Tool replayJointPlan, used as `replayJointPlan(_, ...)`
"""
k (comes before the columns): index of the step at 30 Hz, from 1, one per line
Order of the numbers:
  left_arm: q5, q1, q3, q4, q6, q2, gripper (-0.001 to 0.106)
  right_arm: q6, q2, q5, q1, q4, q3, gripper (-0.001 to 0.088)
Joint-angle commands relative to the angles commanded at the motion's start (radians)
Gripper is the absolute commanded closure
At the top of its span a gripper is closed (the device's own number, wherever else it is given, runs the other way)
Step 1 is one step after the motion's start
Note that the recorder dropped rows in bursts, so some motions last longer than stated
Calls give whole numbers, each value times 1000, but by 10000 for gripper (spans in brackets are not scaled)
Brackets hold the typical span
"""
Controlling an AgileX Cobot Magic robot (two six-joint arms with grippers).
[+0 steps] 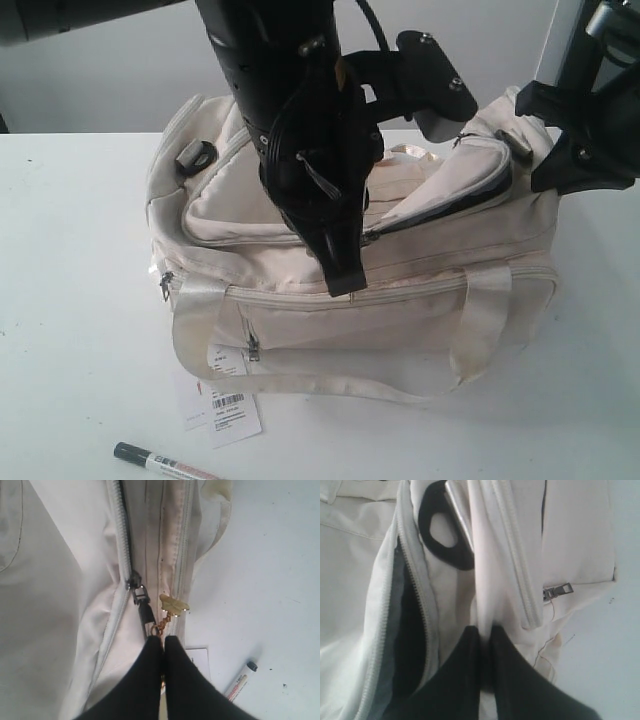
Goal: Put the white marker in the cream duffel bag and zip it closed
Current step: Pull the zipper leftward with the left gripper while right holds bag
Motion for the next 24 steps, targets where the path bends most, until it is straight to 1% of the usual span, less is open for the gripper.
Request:
replayJointPlan(6, 0, 0, 0, 2, 0, 0, 1053, 0, 0, 0, 0, -5, 0, 868)
replayJointPlan(12, 0, 0, 0, 37, 0, 0, 1053, 0, 0, 2, 0, -21, 0, 868)
replayJointPlan(24, 0, 0, 0, 37, 0, -4, 1053, 0, 0, 2, 0, -21, 0, 868)
